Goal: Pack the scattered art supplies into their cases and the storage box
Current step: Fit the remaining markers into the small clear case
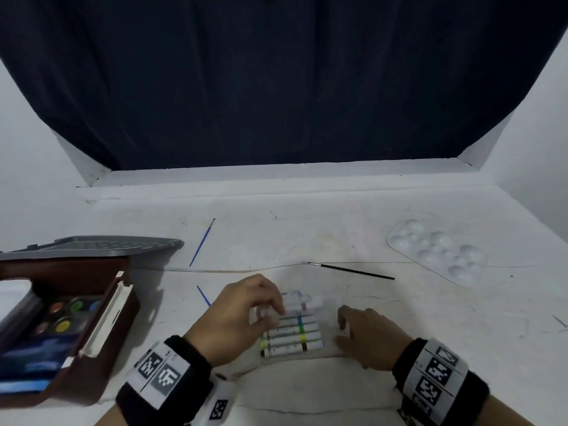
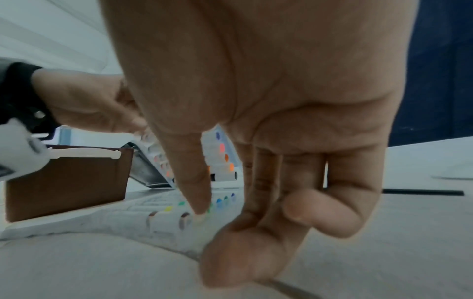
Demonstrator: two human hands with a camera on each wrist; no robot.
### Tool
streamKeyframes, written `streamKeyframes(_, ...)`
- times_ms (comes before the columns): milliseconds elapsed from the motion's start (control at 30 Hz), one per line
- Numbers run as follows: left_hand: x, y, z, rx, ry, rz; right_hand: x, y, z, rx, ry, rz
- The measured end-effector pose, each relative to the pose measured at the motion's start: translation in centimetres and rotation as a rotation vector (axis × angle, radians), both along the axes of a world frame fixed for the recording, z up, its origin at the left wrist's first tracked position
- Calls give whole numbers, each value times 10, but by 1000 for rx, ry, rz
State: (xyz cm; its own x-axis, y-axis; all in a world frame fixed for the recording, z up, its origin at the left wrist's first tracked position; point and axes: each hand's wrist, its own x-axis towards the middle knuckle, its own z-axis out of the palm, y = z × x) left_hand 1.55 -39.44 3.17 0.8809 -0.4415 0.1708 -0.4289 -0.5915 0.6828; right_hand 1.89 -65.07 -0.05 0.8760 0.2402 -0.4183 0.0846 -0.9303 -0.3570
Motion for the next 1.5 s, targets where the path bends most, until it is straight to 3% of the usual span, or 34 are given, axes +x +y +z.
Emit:
streamKeyframes(167, -4, 8, -22, 115, 71, -128, 3, -21, 4, 233, -183, -228)
streamKeyframes(300, -4, 8, -33, 264, 41, -96, 2, -12, 2, 396, -461, -116)
streamKeyframes(367, -3, 6, -37, 384, 0, -93, 0, -2, 1, 343, -468, 22)
streamKeyframes(533, -2, 0, -43, 671, 71, -172, 5, 17, 0, 26, -251, 419)
streamKeyframes(633, -1, 0, -48, 754, 35, -198, 10, 23, -3, -106, -232, 522)
streamKeyframes(967, 7, -19, -27, 993, -20, -219, 17, 24, 3, -216, -300, 654)
streamKeyframes(1067, 10, -18, -27, 1003, -26, -214, 18, 24, 8, -225, -306, 655)
streamKeyframes(1167, 13, -18, -27, 971, -139, -187, 19, 28, 12, -248, -304, 646)
streamKeyframes(1267, 10, -18, -29, 988, -52, -195, 22, 32, 15, -254, -317, 618)
streamKeyframes(1500, 7, -11, -39, 943, -73, -175, 23, 39, 13, -267, -316, 563)
